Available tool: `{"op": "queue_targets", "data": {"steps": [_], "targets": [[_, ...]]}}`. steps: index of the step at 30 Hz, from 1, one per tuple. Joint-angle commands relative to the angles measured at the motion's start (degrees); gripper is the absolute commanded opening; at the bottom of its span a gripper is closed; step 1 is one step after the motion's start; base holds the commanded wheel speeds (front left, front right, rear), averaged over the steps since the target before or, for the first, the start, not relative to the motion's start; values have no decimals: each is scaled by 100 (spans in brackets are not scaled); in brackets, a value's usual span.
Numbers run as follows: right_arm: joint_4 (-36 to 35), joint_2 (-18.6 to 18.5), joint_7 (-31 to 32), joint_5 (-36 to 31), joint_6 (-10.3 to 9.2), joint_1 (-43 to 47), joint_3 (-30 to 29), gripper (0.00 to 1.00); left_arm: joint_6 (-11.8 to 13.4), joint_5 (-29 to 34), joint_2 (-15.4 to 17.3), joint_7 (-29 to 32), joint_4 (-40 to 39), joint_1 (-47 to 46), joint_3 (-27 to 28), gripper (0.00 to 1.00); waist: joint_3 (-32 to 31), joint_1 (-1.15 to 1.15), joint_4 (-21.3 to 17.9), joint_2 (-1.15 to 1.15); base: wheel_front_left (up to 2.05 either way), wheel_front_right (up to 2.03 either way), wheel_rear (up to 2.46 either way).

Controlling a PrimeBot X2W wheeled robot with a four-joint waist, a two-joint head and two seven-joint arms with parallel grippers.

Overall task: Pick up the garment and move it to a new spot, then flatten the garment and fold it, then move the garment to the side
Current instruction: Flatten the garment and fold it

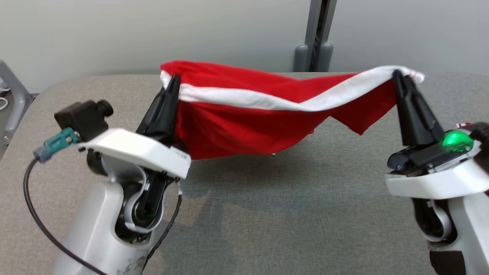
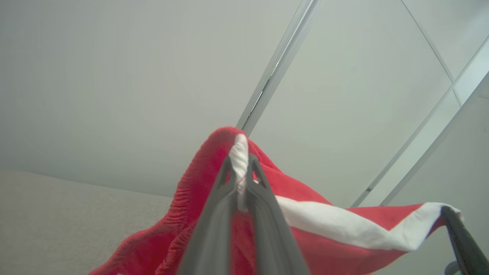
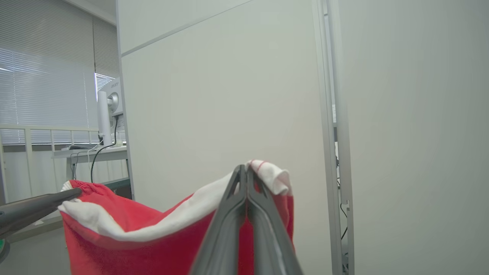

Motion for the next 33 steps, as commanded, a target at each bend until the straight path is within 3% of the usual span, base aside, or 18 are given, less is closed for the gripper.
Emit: {"op": "queue_targets", "data": {"steps": [1, 5, 13, 18, 23, 27, 33], "targets": [[-78, 21, -4, -61, -3, -59, -88, 0, 55, -149, -61, 90, -73, -129, 63, 0, -8, 0, -22, 0, 0, 0, 0], [-220, 76, 64, -300, -3, -255, -376, 0, 436, -980, -359, 570, -260, -496, 352, 0, -5, 0, -90, 0, 0, 0, 0], [-275, 63, 719, -673, -3, -973, -704, 0, 2045, -2348, -539, 814, -284, -1560, 692, 0, 254, 0, -250, 0, 0, 0, 0], [-74, -103, 1164, -756, -3, -1784, -706, 0, 2651, -2786, -543, 817, 192, -2421, 442, 0, 742, 0, -334, 0, 0, 0, 0], [491, -310, 1478, -478, -3, -3150, -427, 0, 2741, -2580, -513, 868, 1124, -3730, 246, 0, 1520, 0, -506, 0, 0, 0, 0], [1311, -454, 1265, -423, -3, -4459, -13, 0, 2521, -2372, -453, 713, 2025, -4952, 284, 0, 2097, 0, -676, 0, 0, 0, 0], [2654, -399, 320, -695, -4, -6036, 52, 0, 1694, -2276, -480, 102, 3247, -6507, 482, 0, 2750, 0, -814, 0, 0, 0, 0]]}}
